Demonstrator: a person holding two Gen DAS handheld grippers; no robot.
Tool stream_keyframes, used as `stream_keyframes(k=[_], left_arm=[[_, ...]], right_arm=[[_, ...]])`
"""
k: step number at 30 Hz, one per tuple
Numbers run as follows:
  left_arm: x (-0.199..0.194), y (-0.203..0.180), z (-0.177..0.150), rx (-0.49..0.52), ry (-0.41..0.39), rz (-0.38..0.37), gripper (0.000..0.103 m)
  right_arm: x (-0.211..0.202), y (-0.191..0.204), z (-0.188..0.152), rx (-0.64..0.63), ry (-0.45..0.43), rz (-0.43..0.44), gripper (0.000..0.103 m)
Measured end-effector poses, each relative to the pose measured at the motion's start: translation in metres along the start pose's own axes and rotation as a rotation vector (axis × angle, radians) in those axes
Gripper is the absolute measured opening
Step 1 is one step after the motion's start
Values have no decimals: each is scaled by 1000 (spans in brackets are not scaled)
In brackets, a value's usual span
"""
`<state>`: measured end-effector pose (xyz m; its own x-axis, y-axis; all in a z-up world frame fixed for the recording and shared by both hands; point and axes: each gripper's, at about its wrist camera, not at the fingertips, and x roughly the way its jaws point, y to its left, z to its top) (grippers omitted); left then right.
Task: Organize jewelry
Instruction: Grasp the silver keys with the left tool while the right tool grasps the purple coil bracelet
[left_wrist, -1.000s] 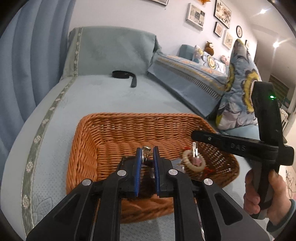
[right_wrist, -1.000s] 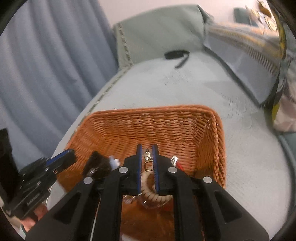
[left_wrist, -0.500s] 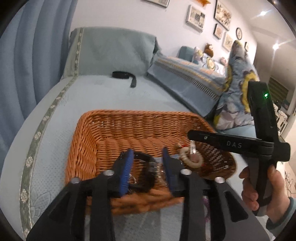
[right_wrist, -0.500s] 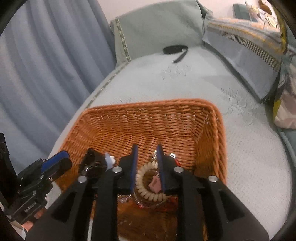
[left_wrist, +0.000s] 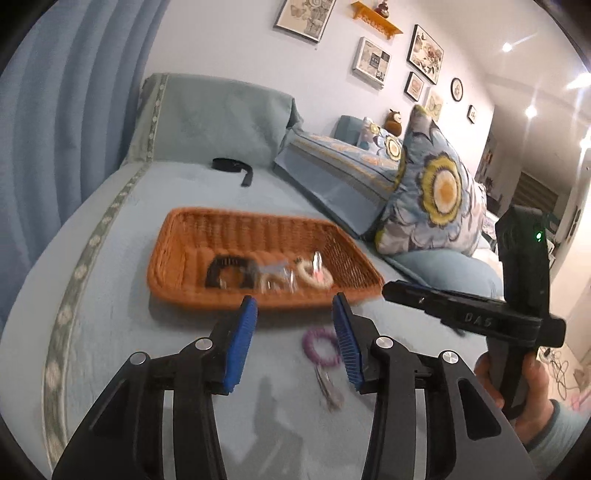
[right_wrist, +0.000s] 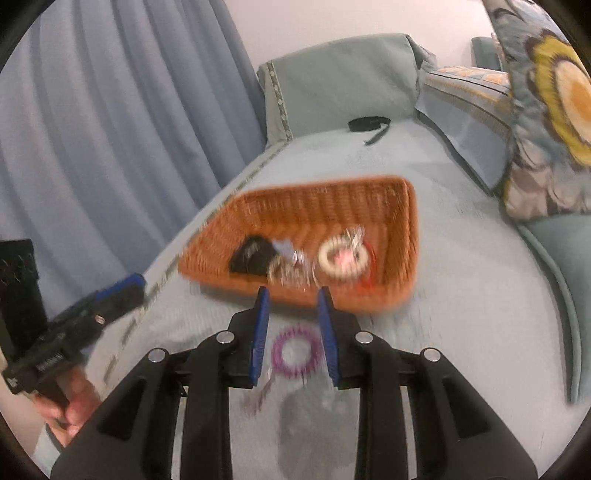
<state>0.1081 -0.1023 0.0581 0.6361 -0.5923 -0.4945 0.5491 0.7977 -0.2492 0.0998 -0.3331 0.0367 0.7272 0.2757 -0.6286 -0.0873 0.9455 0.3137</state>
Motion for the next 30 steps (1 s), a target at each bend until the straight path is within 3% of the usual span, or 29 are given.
stream_keyframes(k=[6,10,16,25,30], left_arm=[[-4,-7,-40,11,73,5,43],[4,-8,-53,7,116,-16,43],[25,-9,-63,-14,161,-44,43],[46,-20,-72,36,227,-27,43],[54,-28,-71,59,249,-29,43]], right_arm=[[20,-6,-35,10,83,-44,25],[34,-10,-36,11,104,-68,44],[59,-3,-25,-40,133,-108,44],[89,11,-24,-105,211,-213,18],[72,-3,-34,-67,207,-272,17]])
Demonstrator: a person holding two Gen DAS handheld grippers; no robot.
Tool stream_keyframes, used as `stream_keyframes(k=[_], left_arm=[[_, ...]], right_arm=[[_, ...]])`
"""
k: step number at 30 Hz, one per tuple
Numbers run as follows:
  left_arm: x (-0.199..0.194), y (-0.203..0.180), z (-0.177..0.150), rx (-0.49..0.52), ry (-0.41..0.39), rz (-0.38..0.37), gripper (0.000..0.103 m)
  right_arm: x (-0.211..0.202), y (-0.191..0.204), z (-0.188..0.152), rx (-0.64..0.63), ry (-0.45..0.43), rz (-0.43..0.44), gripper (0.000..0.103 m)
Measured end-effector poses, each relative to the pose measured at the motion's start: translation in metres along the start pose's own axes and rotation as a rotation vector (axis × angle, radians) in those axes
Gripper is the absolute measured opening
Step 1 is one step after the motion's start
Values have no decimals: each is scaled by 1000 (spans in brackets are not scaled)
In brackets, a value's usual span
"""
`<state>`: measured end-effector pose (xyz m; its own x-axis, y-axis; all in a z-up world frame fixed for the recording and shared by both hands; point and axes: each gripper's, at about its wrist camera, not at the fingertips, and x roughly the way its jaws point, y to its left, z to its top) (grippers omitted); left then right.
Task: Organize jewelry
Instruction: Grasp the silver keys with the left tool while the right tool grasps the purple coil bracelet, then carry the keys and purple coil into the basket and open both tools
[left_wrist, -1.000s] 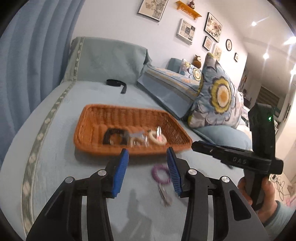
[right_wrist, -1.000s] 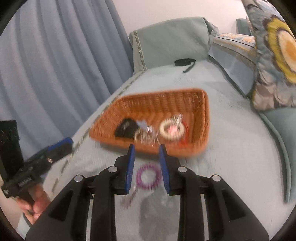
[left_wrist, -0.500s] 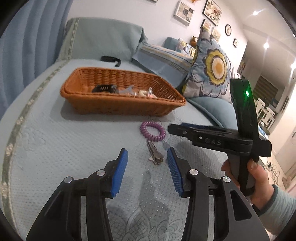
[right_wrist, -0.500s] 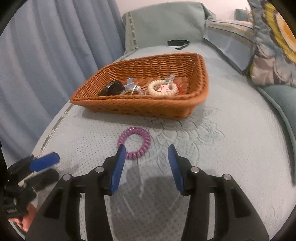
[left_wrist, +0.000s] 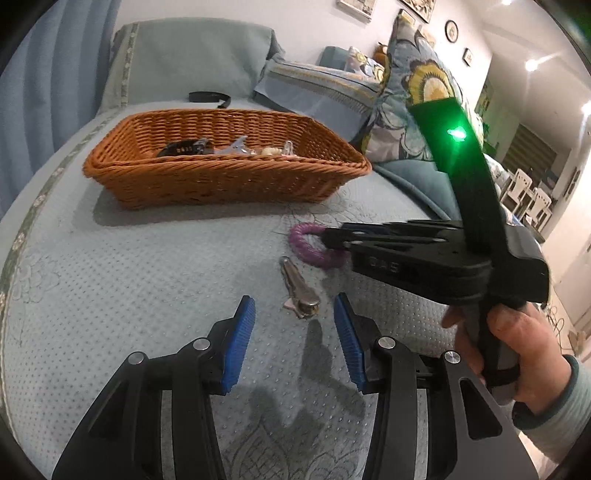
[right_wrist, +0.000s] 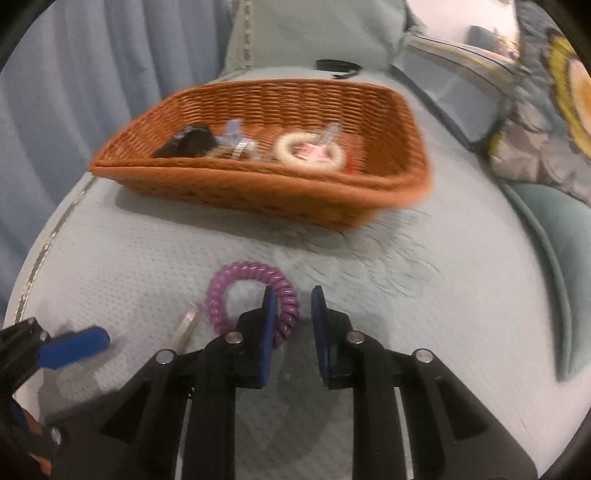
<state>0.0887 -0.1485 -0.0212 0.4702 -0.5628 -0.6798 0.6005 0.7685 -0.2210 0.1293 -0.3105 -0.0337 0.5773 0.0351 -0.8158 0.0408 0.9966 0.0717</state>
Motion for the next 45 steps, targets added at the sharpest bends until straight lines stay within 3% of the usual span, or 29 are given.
stream_keyframes(k=[8,14,19,24,35,45], left_arm=[[29,-13,9,54,73,68,42],[36,-13,13,59,68,148,21],[28,-14,8,63,29,158,20],[9,-5,6,8,-59,128,20],[-5,-5,5,-11,-128,100,20],[-14,4,6,-64,-170,49,20]], right_arm=[[0,-13,-7,17,-21,94,17],[1,-5,-5,-8,-25,76,17],[-4,-3,-12,-3,-34,97,10],[-13,0,-20,-19,-55,120,9],[-41,-1,-39,-4,-141,172,9],[-65,-20,-37,73,-256,243,9]])
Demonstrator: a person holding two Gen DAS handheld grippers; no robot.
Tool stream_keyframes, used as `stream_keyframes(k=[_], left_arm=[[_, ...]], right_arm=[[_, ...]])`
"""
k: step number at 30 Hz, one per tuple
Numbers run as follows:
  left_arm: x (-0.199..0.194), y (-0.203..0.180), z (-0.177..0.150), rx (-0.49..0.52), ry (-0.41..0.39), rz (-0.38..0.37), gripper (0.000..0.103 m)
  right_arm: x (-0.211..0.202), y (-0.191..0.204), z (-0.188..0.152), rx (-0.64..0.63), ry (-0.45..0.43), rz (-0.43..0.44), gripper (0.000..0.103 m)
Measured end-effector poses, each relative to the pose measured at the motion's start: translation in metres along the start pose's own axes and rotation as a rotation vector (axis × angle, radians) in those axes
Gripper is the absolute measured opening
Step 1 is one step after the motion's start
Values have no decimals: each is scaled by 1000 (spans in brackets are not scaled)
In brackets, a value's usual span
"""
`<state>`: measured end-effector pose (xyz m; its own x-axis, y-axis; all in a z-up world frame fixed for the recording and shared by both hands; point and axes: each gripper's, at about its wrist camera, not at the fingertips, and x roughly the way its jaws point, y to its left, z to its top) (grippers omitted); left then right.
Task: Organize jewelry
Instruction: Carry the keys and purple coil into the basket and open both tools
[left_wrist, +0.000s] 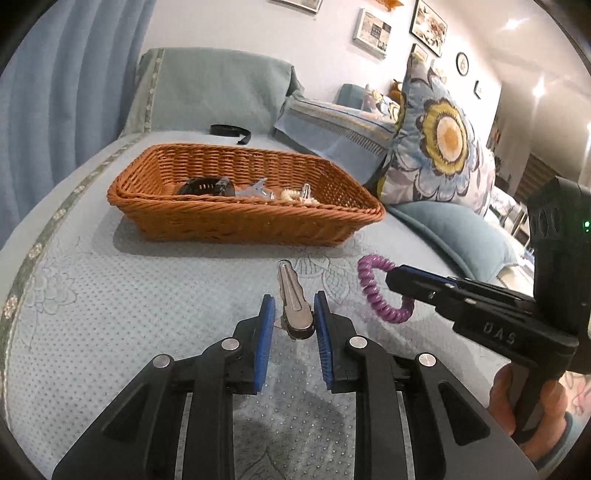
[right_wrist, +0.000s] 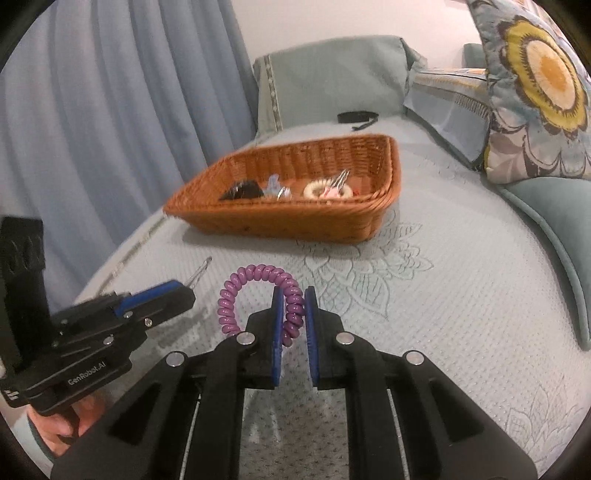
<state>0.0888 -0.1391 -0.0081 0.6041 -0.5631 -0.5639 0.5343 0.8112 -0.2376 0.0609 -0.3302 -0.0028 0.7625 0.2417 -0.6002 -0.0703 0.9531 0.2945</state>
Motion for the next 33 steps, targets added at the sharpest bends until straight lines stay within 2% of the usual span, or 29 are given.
stream_keyframes(k=[2,5,10,13,18,23,25,27,31,32,33], left_arm=[[-3,5,8,-28,-11,-36,20],[-13,15,32,-51,-63,-58,20],[-12,27,83,-26,-137,-9,20],[2,39,108,-35,-149,8,20],[46,59,134,-41,-102,38,20],[89,82,138,-87,-16,36,20],[102,86,137,-92,10,43,20],[107,88,136,-92,17,47,20],[112,91,133,-101,27,52,21],[111,91,131,-105,28,53,24],[109,92,131,-106,29,43,32]], right_arm=[[-5,-3,9,39,-17,36,9],[-12,2,31,41,-65,40,9],[5,12,81,17,-101,-3,9],[30,13,112,-3,-95,-44,9],[88,8,150,-1,-9,-98,9],[145,-8,160,25,127,-134,9],[159,-14,159,63,169,-113,9],[168,-14,156,57,197,-134,9],[180,-11,156,59,239,-123,10],[181,-11,157,64,245,-122,11],[180,-11,158,70,246,-117,12]])
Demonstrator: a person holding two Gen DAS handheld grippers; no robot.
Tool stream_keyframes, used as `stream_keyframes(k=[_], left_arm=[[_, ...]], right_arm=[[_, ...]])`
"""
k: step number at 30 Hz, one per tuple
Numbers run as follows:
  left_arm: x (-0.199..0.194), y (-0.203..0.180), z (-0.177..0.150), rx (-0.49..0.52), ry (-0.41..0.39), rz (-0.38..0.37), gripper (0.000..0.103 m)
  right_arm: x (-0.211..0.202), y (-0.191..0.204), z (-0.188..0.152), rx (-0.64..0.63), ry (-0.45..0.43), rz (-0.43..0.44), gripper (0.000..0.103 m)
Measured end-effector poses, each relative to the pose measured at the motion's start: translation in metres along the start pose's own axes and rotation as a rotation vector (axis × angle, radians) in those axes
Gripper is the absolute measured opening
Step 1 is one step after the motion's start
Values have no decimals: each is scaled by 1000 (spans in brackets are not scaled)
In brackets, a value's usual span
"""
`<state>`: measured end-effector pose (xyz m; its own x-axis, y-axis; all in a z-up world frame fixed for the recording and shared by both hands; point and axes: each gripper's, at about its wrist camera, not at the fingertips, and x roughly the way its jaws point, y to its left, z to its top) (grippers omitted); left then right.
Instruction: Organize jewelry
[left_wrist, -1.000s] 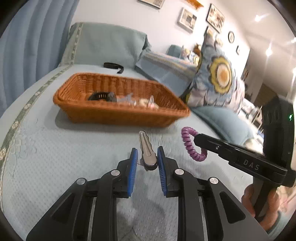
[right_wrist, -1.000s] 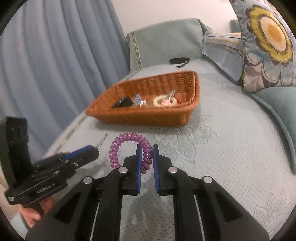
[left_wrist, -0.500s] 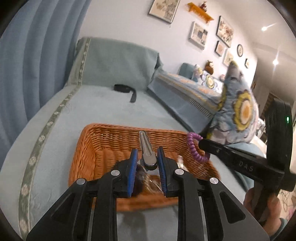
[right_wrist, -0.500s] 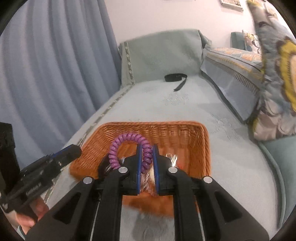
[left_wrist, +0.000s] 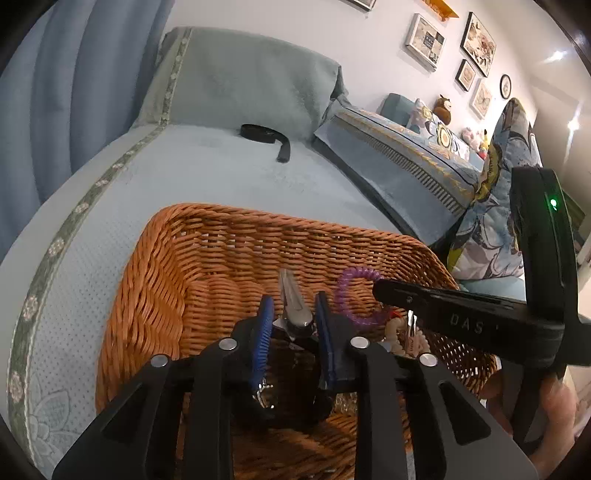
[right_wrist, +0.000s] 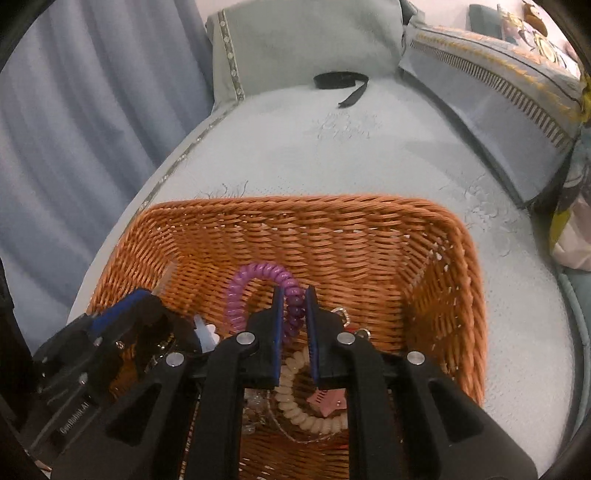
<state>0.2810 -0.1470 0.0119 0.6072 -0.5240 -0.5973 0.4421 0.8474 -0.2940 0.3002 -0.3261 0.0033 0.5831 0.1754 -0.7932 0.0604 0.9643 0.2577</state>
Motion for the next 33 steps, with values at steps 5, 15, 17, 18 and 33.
stream_keyframes(k=[5,15,17,18,33], left_arm=[[-31,-5,-4,7,-52,-38,47],[-143,-35,-43,93,-245,6,76],[-164,-42,-58,123,-294,56,77],[-172,-45,-66,142,-307,84,80],[-195,-32,-144,113,-418,348,85]], right_arm=[[-35,2,-12,-16,-67,29,29],[-134,27,-97,-126,-282,7,62],[-147,33,-120,-152,-327,-20,64],[-151,35,-130,-162,-345,-36,64],[-168,34,-225,-142,-576,-176,77]])
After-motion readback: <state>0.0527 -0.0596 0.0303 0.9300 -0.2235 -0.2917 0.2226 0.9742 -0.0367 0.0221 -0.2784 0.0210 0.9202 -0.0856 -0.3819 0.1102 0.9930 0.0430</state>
